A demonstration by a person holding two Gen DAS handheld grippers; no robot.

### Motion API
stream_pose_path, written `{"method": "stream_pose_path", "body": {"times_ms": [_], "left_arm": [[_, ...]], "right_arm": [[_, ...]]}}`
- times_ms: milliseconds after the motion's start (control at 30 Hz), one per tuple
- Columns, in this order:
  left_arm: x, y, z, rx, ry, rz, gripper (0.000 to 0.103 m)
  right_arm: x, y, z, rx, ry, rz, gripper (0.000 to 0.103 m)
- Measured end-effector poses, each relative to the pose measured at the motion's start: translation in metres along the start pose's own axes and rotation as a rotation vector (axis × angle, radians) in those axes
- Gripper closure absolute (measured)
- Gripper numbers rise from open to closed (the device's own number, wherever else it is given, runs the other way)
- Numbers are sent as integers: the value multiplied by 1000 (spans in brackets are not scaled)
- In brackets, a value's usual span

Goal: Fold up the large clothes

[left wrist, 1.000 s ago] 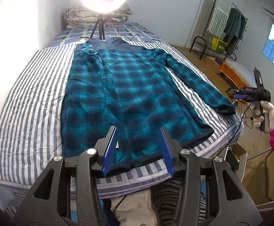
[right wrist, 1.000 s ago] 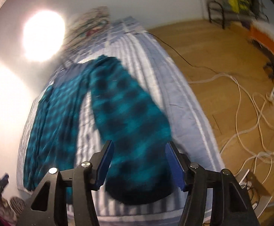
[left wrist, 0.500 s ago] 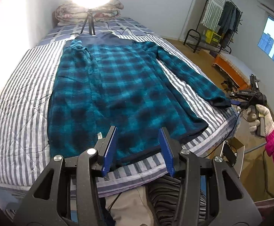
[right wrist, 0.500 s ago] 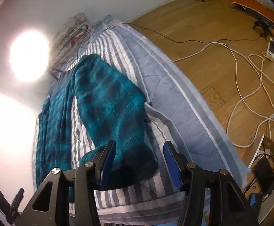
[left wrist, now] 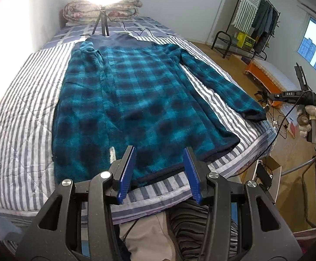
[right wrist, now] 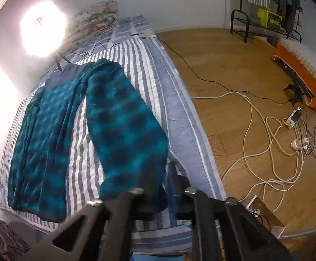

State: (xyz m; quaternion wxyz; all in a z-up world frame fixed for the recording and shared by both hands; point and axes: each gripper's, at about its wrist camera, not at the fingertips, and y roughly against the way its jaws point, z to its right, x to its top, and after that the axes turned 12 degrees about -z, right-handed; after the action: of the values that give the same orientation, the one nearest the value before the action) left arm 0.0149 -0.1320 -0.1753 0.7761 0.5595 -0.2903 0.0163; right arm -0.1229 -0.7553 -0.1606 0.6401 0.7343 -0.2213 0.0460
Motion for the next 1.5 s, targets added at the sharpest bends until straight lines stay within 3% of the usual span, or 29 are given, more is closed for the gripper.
{"method": "stream_pose_path", "body": {"times_ms": [33,133,200,233,267,333,400,600,700,767,867,1000,1100,1200,1267,1333,1400,1467,1500], "left_arm": [[-1,-1,2,-7,-4,-1,57],[-1,-3,7,-16,-27,-10,57],[2,-6,11,-19,-44,-19,57],[4,-7,15,-19,-55,-23,57],[5,-8,17,-20,-64,-25,57],[9,-9,23,-20,-86,-24,57],[12,-9,29,-23,-106,-15,57],[21,-27,44,-48,-128,-44,57],[29,-42,54,-73,-137,-76,57],[37,-50,65,-97,-148,-88,57],[55,-63,89,-157,-192,-114,57],[79,-88,133,-244,-265,-148,57],[94,-115,167,-348,-281,-207,57],[106,-141,194,-451,-257,-272,57],[116,-157,208,-504,-219,-311,56],[125,-174,215,-549,-161,-347,47],[130,-196,221,-565,-95,-392,46],[130,-214,224,-584,-55,-431,46],[129,-224,226,-592,-45,-449,46]], "right_arm": [[-3,-2,5,47,-18,-4,57],[-16,-23,19,180,-79,-30,53],[-21,-46,23,193,-112,-68,54],[-21,-55,25,194,-125,-86,59],[-21,-64,26,206,-139,-105,81],[-20,-68,22,215,-147,-129,98],[-16,-51,12,166,-94,-125,102],[6,16,-11,16,79,-68,102],[14,6,-13,-8,103,-67,96],[9,-10,-4,1,58,-74,65],[-9,-25,12,96,-12,-68,64],[-40,-40,34,141,-91,-63,65],[-53,-46,52,214,-163,-46,65],[-52,-50,63,262,-197,-22,59],[-49,-56,68,310,-214,-7,50],[-46,-60,70,351,-231,-6,50],[-45,-62,68,377,-231,-8,53],[-42,-61,63,365,-212,-14,71],[-42,-61,62,364,-208,-15,73]]}}
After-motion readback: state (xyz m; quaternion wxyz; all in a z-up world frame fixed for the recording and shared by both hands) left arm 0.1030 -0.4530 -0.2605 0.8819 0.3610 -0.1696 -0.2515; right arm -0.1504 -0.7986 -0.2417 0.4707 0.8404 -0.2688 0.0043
